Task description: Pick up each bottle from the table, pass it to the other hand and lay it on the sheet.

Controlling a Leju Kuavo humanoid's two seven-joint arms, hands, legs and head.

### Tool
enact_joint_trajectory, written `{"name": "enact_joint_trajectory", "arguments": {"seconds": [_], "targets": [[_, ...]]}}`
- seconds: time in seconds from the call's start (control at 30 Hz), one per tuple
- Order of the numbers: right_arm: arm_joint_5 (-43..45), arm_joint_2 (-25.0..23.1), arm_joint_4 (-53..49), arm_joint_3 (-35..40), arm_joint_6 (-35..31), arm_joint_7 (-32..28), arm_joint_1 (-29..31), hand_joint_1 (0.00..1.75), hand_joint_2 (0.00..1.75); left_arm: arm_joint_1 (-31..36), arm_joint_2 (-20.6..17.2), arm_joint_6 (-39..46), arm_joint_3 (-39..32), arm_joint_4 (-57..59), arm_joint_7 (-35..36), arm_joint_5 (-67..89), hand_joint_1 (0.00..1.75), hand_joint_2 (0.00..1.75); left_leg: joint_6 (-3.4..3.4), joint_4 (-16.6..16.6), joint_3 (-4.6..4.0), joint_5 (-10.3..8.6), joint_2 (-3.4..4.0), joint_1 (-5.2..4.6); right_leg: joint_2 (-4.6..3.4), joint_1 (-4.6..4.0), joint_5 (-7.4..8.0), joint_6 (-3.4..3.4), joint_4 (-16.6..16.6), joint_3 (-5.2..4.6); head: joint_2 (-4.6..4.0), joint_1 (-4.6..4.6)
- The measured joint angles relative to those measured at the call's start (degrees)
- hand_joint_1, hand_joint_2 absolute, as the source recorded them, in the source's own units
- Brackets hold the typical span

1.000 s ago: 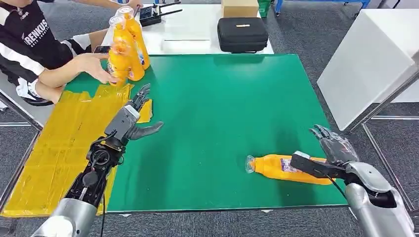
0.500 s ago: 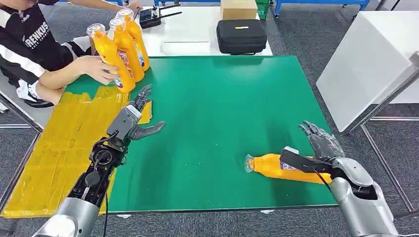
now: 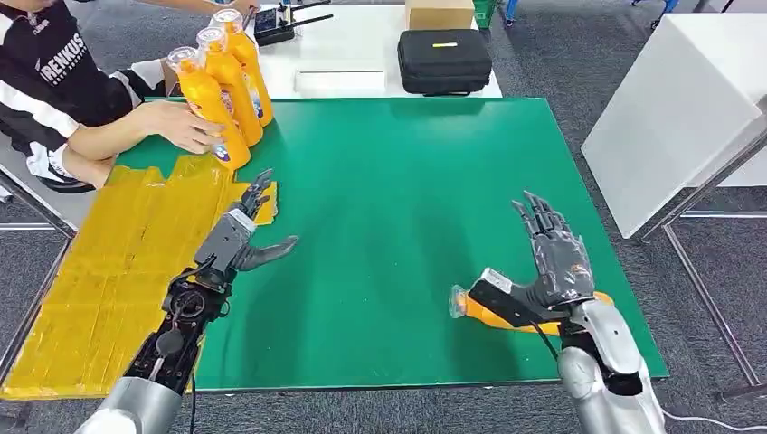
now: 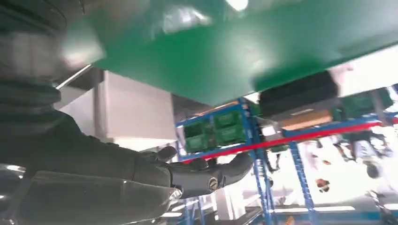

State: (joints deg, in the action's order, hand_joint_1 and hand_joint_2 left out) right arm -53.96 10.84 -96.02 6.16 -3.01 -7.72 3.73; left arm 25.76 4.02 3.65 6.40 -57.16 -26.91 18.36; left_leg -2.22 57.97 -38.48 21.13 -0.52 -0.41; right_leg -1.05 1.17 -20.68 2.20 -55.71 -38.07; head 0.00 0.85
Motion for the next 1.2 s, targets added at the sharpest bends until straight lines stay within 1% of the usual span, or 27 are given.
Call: {"name": "enact_joint_trajectory", "arguments": {"seconds": [0.17,0.3,0.5,0.63,0.77,0.93,1.2], "targets": [[4.63,0.22,-4.13,1.46,2.89,-1.24,-1.47,0.0,1.75,-0.29,0.0,-0.09,-0.63,-0.02,-0.04,0.04,0.0,1.75,-0.01,0.0,-0.04,0.02,-0.01,-0.02,0.0,0.02,-0.04,0.04,0.01,-0.03,0.0,-0.02],[4.5,1.66,-5.18,2.75,6.55,-0.11,-1.85,0.0,1.75,-0.28,0.0,-0.13,-0.96,-0.28,0.39,-0.2,0.0,1.75,-0.01,0.0,-0.04,0.03,-0.01,-0.02,0.0,0.02,-0.03,0.05,0.01,-0.04,0.0,0.0],[4.54,3.1,-5.18,3.5,7.63,0.09,-1.96,0.0,1.75,-0.25,-0.04,-0.17,-1.44,-0.44,0.57,-0.22,0.0,1.75,0.0,0.0,-0.04,0.03,0.01,-0.01,-0.01,0.01,-0.03,0.06,0.01,-0.06,0.0,0.0],[3.43,5.44,-4.94,4.11,11.76,2.18,-2.07,0.0,1.75,-0.04,-0.04,-0.66,-1.53,-0.44,1.14,-0.39,0.0,1.75,0.0,0.0,-0.06,0.02,-0.02,-0.02,0.01,0.01,-0.03,0.05,0.01,-0.08,0.0,0.0],[0.48,7.98,-2.95,3.8,12.04,4.7,-3.14,0.0,1.75,-0.06,-0.11,-0.89,-1.57,-1.18,1.9,-0.63,0.0,1.75,-0.01,0.0,-0.1,0.03,-0.03,-0.03,0.01,0.02,-0.03,0.06,0.01,-0.08,0.0,0.02],[-6.12,7.91,1.83,3.28,10.1,9.2,-3.63,0.0,1.75,-0.36,-0.11,-1.31,-1.57,-1.86,2.16,-0.81,0.0,1.75,-0.01,0.0,-0.1,0.05,-0.03,-0.03,0.01,0.01,-0.03,0.07,0.01,-0.09,0.0,-0.02],[-7.96,6.95,9.77,2.76,10.97,10.58,-2.24,0.0,1.75,-0.16,-0.07,-1.66,-1.57,-1.84,2.16,-1.42,0.0,1.75,-0.01,0.0,-0.09,0.04,-0.01,-0.01,0.0,0.01,-0.03,0.06,0.01,-0.11,0.0,-0.02]]}}
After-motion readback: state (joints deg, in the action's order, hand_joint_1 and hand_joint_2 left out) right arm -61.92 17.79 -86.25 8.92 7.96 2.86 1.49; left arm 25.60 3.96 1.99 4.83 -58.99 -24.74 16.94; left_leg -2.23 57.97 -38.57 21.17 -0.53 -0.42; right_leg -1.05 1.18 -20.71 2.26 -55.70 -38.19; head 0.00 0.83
